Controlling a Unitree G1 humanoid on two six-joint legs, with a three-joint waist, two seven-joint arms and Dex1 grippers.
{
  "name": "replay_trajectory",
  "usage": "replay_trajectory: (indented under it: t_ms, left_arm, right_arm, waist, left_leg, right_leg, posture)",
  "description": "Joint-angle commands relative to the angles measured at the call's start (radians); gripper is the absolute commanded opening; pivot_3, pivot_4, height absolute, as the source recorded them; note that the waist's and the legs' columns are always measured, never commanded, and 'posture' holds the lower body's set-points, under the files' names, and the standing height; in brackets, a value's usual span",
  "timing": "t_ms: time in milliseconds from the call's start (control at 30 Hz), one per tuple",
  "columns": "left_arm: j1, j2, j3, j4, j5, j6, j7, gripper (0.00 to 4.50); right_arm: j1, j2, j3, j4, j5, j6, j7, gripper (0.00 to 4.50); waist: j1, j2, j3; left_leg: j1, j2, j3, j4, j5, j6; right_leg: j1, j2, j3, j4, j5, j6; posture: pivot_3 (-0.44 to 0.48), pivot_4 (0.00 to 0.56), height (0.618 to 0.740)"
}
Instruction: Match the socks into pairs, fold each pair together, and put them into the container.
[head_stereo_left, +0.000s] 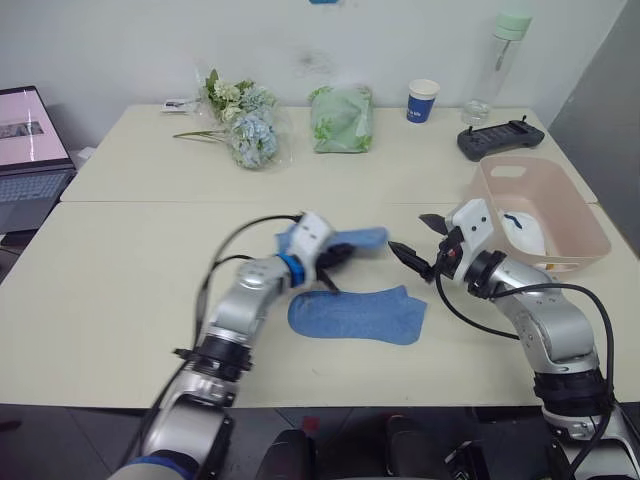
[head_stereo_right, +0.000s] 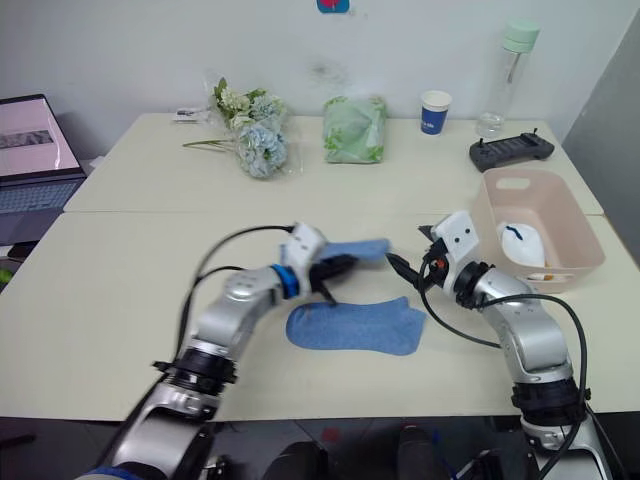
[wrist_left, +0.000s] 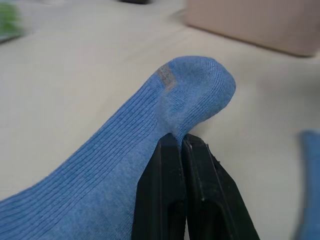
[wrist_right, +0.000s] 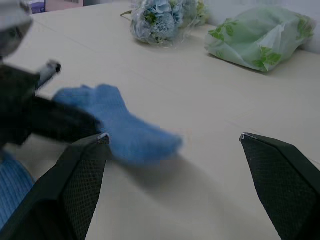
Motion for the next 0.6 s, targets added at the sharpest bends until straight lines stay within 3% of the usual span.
replay_trajectory:
  t_ms: [33, 133, 333, 467, 533, 600]
  left_arm:
    - [-0.021, -0.018, -0.022, 0.024, 0.021, 0.005, 0.002, 0.02]
    - [-0.019, -0.007, -0.026, 0.016, 0.017, 0.009, -0.020, 0.61]
    - [0.010, 0.095, 0.071, -0.147, -0.137, 0.164, -0.143, 2.51]
    - [-0.015, 0.144, 0.167, -0.154, -0.243, 0.268, -0.174, 3.82]
    - [-0.079, 0.171, 0.199, 0.003, -0.158, 0.149, -0.093, 4.45]
    - [-0.142, 0.194, 0.215, 0.163, -0.102, 0.046, -0.056, 4.49]
  right_arm:
    - [-0.011, -0.026, -0.050, 0.013, 0.004, -0.042, 0.011, 4.50]
    - [-0.007, -0.030, -0.060, 0.010, 0.014, -0.038, 0.013, 4.50]
    - [0.035, -0.028, -0.069, -0.020, 0.027, 0.008, 0.009, 4.50]
    - [0.062, -0.027, -0.054, -0.048, 0.038, 0.037, 0.021, 4.50]
    - [0.067, -0.030, -0.036, -0.045, 0.012, 0.072, -0.009, 4.50]
    - [0.063, -0.028, -0.019, -0.032, -0.029, 0.120, -0.063, 4.50]
  waist:
    - [-0.004, 0.000, 0.000]
    - [-0.012, 0.000, 0.000]
    - [-0.011, 0.000, 0.000]
    - [-0.007, 0.000, 0.000]
    - [-0.004, 0.000, 0.000]
    - [-0.002, 0.000, 0.000]
  left_leg:
    - [0.000, 0.000, 0.001, 0.000, 0.000, 0.000]
    - [0.001, 0.002, 0.005, -0.001, 0.000, 0.000]
    - [0.001, 0.002, 0.005, -0.001, 0.000, 0.000]
    - [0.001, 0.001, 0.001, 0.000, 0.000, 0.000]
    - [0.001, 0.001, 0.001, 0.000, 0.000, 0.000]
    - [0.001, 0.001, 0.001, 0.000, 0.000, 0.000]
  right_leg:
    - [0.000, 0.000, 0.000, 0.000, 0.000, 0.000]
    - [-0.001, 0.001, 0.000, 0.002, 0.000, 0.000]
    - [-0.001, 0.001, 0.001, 0.001, 0.000, 0.000]
    - [-0.001, 0.001, 0.001, 0.001, 0.000, 0.000]
    - [0.000, 0.001, 0.001, 0.001, 0.000, 0.000]
    - [0.000, 0.001, 0.000, 0.001, 0.000, 0.000]
  posture:
    - [0.000, 0.150, 0.740]
    - [0.000, 0.150, 0.740]
    - [0.000, 0.150, 0.740]
    - [0.000, 0.150, 0.740]
    - [0.000, 0.150, 0.740]
    - [0.000, 0.150, 0.740]
